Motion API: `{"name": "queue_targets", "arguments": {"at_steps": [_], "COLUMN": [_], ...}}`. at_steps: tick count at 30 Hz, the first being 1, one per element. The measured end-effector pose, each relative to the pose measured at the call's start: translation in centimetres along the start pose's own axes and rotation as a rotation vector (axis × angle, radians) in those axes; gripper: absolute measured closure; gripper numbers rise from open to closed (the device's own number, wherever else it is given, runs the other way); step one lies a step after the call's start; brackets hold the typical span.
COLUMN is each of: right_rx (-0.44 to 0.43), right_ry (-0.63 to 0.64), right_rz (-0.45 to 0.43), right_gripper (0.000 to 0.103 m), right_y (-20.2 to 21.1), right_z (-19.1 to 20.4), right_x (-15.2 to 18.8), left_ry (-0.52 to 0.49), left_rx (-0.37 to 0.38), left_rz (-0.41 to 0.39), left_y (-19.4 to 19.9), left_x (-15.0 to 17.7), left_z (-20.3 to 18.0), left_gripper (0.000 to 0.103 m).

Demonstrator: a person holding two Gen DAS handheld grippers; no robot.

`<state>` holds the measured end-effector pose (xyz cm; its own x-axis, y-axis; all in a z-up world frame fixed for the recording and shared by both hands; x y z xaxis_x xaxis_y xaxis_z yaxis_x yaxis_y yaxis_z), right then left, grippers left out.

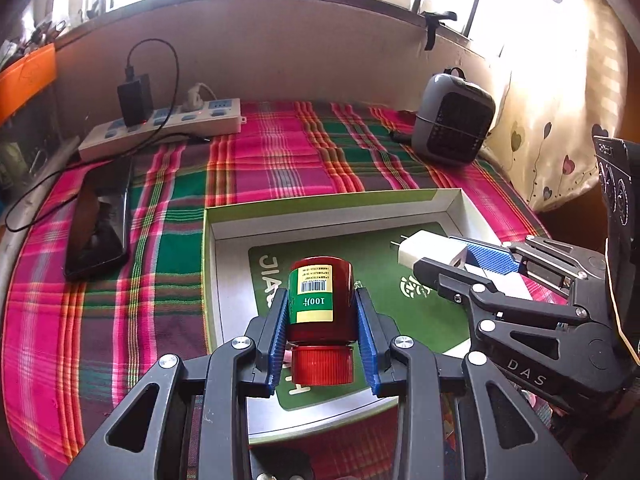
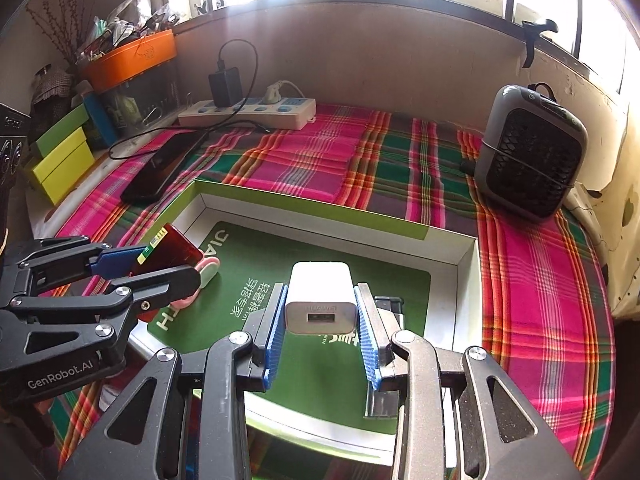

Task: Organize rigid objects
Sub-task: 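Carry the bottle with the left gripper while the right gripper carries the charger into the box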

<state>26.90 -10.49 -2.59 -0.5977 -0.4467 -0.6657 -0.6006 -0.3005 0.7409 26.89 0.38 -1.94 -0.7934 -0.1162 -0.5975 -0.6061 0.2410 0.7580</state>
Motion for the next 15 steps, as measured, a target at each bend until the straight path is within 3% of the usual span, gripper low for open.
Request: {"name": "queue_targets", "arguments": {"at_steps": [15], "right_rx": [-0.006], "right_ry": [-0.003], "right_rz": [0.041], "right_gripper": [0.068], "right_y": [-1.9], "right_z": [-0.6], "right_x": [0.5], "left_ry": [-0.051], "left_rx": [-0.021], "left_rz": [0.038], "left_y": [-2.0], "left_x": [0.6], "left_z": [-0.4], "left_gripper": [0.072]}}
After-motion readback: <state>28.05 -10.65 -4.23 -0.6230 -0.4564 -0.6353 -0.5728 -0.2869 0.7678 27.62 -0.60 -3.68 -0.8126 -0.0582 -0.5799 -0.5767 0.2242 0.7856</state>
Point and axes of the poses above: each gripper's, at about its wrist camera, not at the fingertips, and y roughly against the way its jaws point, z to its left, x to its underside, the point moved 8 cm from there along -y, roughly the way its jaws point, and after that the axes turned 11 degrees about y, right-handed, at the moved point
